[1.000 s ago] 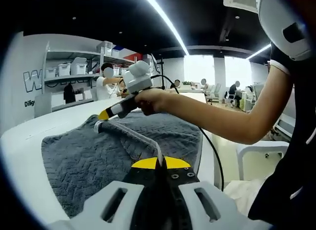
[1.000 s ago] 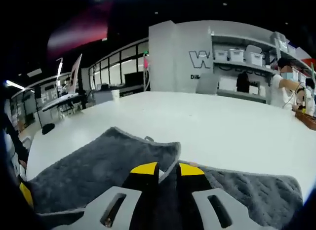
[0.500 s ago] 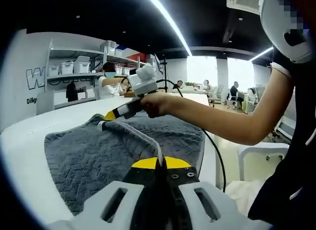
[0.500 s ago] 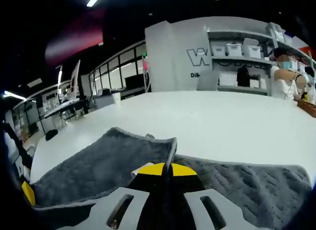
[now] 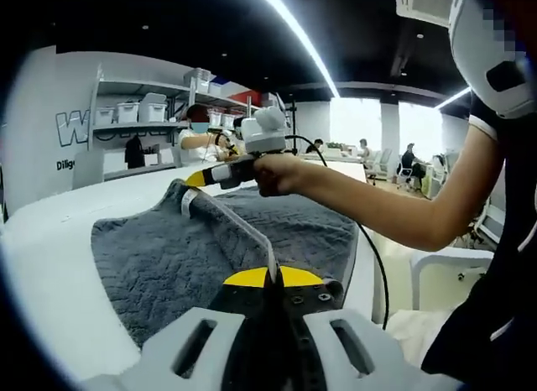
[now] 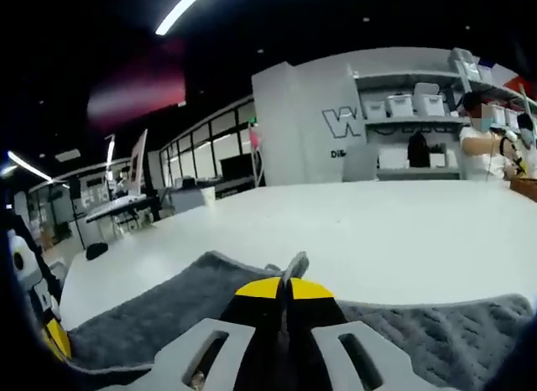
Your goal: Open the folded towel by lifting each exposed corner and separating the folded layers until the towel lies flat within the target outline without major curled edges
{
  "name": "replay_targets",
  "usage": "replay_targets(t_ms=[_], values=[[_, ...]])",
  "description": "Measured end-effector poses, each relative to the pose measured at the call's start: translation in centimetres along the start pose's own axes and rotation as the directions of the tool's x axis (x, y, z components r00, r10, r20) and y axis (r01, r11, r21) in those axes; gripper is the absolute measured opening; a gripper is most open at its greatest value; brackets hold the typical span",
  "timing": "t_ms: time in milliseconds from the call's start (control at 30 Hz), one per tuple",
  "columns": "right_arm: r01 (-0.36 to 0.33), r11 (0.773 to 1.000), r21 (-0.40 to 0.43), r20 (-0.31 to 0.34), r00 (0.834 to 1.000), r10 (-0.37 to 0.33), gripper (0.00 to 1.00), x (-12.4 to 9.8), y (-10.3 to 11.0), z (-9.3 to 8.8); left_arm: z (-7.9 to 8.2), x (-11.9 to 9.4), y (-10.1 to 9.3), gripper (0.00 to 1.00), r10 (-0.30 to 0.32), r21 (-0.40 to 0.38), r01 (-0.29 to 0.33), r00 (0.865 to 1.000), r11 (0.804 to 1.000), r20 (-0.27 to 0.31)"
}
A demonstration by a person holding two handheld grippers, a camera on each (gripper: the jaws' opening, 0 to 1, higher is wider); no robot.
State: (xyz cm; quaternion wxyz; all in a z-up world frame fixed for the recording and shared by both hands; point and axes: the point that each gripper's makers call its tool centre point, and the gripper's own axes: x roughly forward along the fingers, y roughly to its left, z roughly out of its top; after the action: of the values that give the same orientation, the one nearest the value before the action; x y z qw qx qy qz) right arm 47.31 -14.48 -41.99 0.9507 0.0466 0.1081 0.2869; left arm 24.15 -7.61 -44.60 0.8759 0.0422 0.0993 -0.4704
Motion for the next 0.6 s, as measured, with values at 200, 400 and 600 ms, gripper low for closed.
replay_targets(t_ms=[200, 400, 600], values=[[-0.031, 0.999, -0.005, 0.037, 0.999, 0.031, 0.00, 0.6, 1.2, 1.1, 0.4, -0.2, 0.7, 0.02, 0.036, -0.014, -0.036, 0.999, 0.999, 0.022], [-0.064, 0.998, -0.021, 0.056, 0.996, 0.065, 0.00, 1.2, 2.5, 1.9, 0.8, -0.7, 1.2, 0.02, 0.076, -0.023, -0.075, 0.996, 0.997, 0.044], [-0.086, 0.995, -0.041, 0.068, 0.994, 0.089, 0.00, 1.4, 3.6, 2.4, 0.9, 0.4, 1.7, 0.02, 0.105, -0.025, -0.104, 0.993, 0.994, 0.056]])
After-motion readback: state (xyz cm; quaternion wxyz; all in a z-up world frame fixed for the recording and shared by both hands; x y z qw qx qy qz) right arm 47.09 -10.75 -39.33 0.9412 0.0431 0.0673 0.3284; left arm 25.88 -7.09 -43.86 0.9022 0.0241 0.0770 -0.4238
